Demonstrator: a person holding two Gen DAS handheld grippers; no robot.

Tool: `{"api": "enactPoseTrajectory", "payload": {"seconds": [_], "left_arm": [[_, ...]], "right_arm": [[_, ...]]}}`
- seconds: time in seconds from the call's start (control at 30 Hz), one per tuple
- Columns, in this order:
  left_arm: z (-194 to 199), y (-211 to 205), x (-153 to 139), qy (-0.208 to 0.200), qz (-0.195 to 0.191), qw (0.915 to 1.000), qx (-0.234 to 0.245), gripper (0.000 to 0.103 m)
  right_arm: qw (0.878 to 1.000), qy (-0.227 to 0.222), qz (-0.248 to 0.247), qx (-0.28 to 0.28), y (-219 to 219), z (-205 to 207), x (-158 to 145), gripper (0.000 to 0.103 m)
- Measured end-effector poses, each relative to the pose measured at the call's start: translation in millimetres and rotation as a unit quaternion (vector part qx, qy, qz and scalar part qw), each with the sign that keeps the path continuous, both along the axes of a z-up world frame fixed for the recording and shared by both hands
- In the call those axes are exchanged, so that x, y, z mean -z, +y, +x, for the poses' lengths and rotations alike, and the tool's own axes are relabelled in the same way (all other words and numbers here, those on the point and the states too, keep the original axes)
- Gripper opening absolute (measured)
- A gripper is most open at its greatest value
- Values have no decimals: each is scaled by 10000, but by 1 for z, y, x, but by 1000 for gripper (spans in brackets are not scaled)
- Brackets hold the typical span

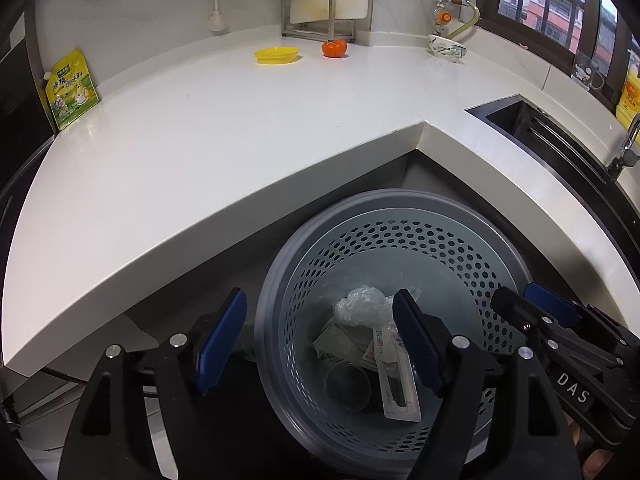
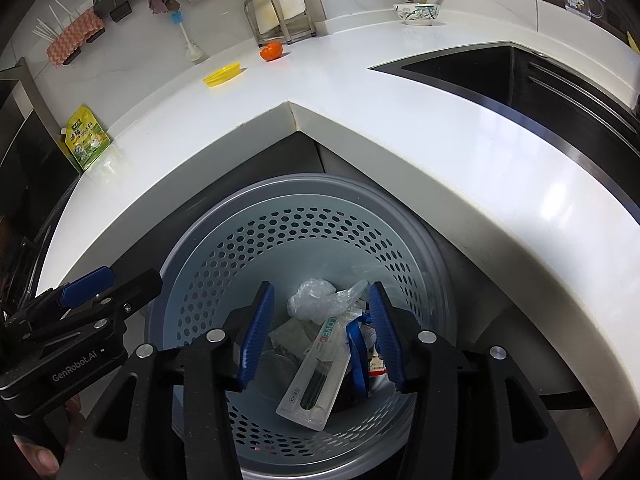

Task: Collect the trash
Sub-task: 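Move both open tools back over the counter, then reach the right tool to the orange peel and grasp it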

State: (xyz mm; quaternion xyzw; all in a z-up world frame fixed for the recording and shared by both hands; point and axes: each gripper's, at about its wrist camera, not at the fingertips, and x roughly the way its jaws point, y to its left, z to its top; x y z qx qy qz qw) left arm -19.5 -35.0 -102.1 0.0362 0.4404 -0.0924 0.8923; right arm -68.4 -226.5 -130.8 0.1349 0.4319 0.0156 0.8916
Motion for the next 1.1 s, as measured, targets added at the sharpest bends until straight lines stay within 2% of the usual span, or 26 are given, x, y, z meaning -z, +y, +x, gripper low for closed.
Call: {"api": "enactPoseTrajectory", "payload": {"seconds": [0.37,0.57,0.67,0.83,0.9,1.1], "left_arm": [[6,15,-13,-150,-110,9997,-176,88],[17,24,-39,-509,-283,9981,-183,93],[28,25,-54,-757,-250,9967,-179,95],[57,31,-77,-1067,-257,9937,-239,96],[73,34,-85,-1165,-252,9924,-294,97],[121,45,-101,-1389,-204,9882,-606,97]], "right_arm": [[9998,-187,-11,26,-3,-1,-11,65],[9987,-467,-208,-17,-2,4,-31,72],[9980,-563,-273,-77,-2,13,-42,73],[9957,-779,-451,-230,-2,42,-63,74],[9942,-920,-488,-274,-3,55,-72,78],[9872,-1265,-846,-476,-1,118,-98,79]]}}
